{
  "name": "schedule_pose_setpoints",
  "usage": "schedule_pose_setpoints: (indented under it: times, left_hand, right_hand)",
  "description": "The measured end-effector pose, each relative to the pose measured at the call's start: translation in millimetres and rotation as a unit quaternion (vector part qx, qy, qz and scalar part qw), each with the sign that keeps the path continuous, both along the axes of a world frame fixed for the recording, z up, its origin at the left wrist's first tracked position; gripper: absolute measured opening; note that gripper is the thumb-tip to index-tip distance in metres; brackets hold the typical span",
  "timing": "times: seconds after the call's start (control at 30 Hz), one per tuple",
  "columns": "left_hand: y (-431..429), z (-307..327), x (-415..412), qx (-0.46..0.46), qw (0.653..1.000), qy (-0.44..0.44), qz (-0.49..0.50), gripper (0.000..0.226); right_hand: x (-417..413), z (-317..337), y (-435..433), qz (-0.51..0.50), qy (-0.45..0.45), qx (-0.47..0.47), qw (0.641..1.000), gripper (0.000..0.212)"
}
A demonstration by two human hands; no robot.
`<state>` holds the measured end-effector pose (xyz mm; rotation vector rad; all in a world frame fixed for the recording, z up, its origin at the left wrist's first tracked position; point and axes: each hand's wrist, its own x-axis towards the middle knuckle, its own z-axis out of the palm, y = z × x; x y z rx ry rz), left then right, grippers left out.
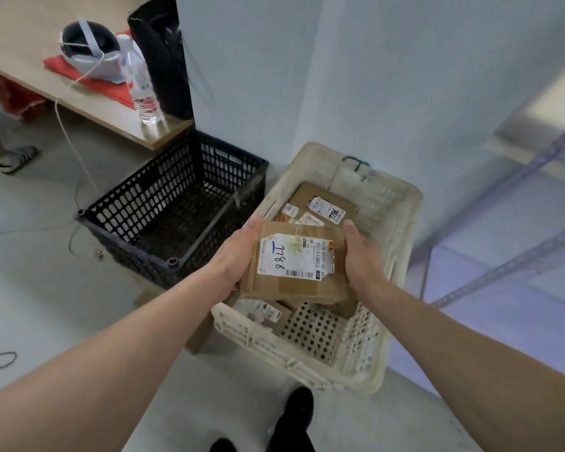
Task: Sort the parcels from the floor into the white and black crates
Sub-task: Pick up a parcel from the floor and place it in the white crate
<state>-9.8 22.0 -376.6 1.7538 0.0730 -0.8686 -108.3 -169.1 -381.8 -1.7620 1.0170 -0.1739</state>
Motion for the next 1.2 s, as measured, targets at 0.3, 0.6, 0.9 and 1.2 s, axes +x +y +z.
schedule_pose_setpoints:
  times: [0.3, 0.6, 0.9, 1.2]
  left_hand:
    - [-71, -25, 8, 0.046, 0.997, 0.063, -0.024, 0.081]
    - [-139, -87, 31, 0.028, 0.995, 0.092, -0.008, 0.125]
    - [-215, -112, 42, -0.052, 0.972, 0.223, 0.051, 0.074]
    - [-312, -172, 49, -0.116, 0.946, 0.281, 0.109, 0.029]
  right_hand:
    - [9, -37, -71, 0.002, 0.041, 0.020, 0.999, 0.059]
    - [38, -52, -137, 0.065, 0.077, -0.005, 0.995, 0.058]
    - [83, -84, -207, 0.119, 0.171, -0.129, 0.970, 0.040]
    - [142, -125, -288, 0.147, 0.261, -0.240, 0.923, 0.071]
